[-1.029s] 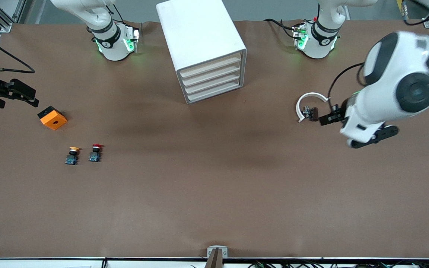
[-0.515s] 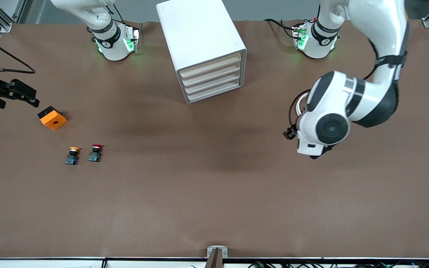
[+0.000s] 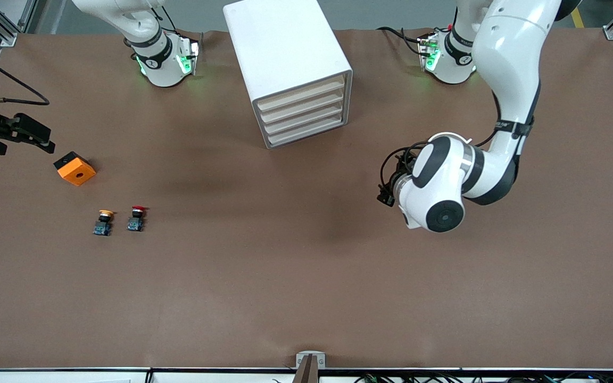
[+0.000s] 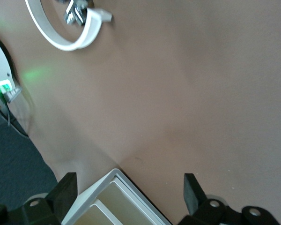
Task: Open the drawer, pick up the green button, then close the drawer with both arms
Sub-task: 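Reach the left gripper to the white cabinet's drawer front and grasp it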
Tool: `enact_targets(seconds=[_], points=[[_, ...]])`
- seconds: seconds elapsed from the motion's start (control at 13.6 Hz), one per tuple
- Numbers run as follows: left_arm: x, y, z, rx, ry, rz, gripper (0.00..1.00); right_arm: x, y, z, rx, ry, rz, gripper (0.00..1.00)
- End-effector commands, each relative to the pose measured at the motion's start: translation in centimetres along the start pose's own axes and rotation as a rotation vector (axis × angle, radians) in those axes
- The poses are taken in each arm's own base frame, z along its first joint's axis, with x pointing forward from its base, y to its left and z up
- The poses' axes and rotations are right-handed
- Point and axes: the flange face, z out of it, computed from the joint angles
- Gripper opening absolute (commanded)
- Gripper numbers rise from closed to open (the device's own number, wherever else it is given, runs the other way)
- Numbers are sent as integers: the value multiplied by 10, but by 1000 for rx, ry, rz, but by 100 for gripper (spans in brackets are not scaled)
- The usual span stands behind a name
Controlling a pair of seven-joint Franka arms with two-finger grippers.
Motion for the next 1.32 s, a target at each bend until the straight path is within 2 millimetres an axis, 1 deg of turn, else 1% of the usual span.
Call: enact_targets(seconds=[0.0, 0.07, 0.15, 0.37, 0.44, 0.51, 0.74, 0.81, 0.96, 1.1, 1.25], points=[[-16, 14, 26, 49, -64, -19, 100, 3, -1, -4, -19, 0, 9, 100], [-17, 17, 33, 62, -111, -36, 100, 3, -1, -4, -20, 1, 8, 100], [-21, 23, 45, 85, -154, -73, 100, 3, 0, -5, -20, 3, 9, 100], [-55, 37, 88, 175, -222, -248, 100, 3, 3, -8, -19, 9, 16, 100], [-60, 41, 102, 207, -234, -311, 100, 3, 3, -7, -19, 7, 16, 100], [-70, 45, 116, 243, -262, -378, 100, 3, 2, -8, -21, 9, 14, 100], [-98, 51, 149, 340, -316, -539, 90, 3, 1, -8, -21, 10, 13, 100], [-106, 52, 156, 362, -320, -570, 87, 3, 0, -8, -21, 10, 11, 100], [-123, 53, 173, 409, -337, -626, 74, 3, 1, -8, -21, 10, 12, 100], [-130, 54, 186, 443, -334, -672, 66, 3, 1, -8, -21, 10, 12, 100], [-135, 54, 188, 457, -354, -683, 63, 3, 0, -8, -21, 12, 11, 100]])
